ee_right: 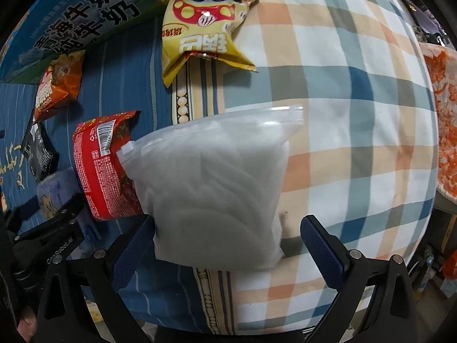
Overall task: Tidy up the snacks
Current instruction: 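Grasp the blue tissue pack with left tool while right tool grasps the white bag, then carry both packs into the cardboard box and open both tools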
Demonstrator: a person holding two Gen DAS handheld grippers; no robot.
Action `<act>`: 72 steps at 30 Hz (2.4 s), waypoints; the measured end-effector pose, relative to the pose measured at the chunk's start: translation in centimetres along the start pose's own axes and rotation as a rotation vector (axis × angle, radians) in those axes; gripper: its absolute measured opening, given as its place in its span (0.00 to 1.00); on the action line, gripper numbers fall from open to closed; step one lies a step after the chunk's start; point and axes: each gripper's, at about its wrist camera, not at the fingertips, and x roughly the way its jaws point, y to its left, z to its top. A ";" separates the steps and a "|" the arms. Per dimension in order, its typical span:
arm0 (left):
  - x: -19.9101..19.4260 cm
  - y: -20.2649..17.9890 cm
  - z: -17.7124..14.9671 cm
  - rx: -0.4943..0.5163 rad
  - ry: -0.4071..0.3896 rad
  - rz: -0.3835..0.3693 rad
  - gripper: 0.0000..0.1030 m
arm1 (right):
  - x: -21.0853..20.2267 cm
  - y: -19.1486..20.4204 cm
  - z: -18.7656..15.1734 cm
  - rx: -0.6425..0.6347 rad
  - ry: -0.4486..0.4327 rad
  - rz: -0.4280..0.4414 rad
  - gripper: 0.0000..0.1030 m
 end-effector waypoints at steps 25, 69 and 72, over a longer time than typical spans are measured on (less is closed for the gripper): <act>-6.6 3.8 -5.6 -0.142 -0.181 -0.103 0.55 | 0.6 -1.6 -6.4 -0.137 -0.111 0.026 0.71; -16.1 0.7 35.6 0.069 -0.163 -0.426 0.55 | -10.7 4.3 29.1 -0.008 -0.252 0.032 0.72; -14.4 0.3 37.0 0.060 -0.136 -0.438 0.55 | -9.5 4.6 30.9 -0.013 -0.246 0.009 0.73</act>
